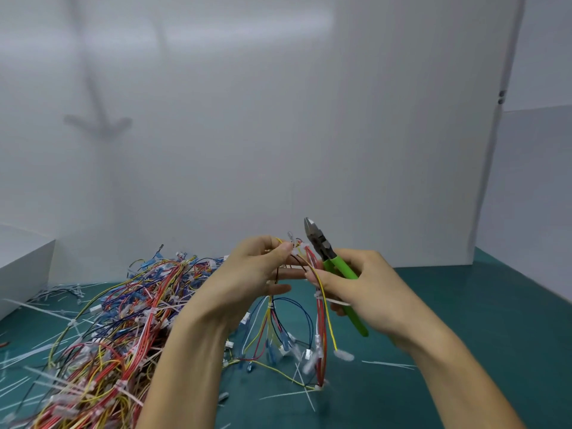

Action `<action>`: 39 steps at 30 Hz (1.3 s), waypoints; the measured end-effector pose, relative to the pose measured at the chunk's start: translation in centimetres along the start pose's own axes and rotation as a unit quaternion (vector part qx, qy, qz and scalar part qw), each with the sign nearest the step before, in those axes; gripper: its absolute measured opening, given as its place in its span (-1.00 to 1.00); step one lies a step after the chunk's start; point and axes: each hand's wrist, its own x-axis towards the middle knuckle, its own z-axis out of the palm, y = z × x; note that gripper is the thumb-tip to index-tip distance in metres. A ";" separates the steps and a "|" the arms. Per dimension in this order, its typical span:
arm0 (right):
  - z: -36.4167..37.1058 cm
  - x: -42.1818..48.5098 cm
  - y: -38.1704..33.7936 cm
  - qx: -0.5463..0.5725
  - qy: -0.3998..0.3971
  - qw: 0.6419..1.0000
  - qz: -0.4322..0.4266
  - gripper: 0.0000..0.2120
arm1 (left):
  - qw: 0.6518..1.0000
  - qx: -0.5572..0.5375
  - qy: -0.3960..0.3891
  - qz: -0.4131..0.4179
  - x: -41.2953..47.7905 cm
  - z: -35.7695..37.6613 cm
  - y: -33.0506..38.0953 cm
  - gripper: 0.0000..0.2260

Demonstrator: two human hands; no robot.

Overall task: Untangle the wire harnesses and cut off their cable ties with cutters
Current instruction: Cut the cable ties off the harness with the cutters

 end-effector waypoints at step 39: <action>-0.8 -0.9 -0.3 -0.419 0.076 0.904 -0.034 -0.73 | 0.990 0.021 0.122 0.068 0.5 1.0 -0.2 -0.92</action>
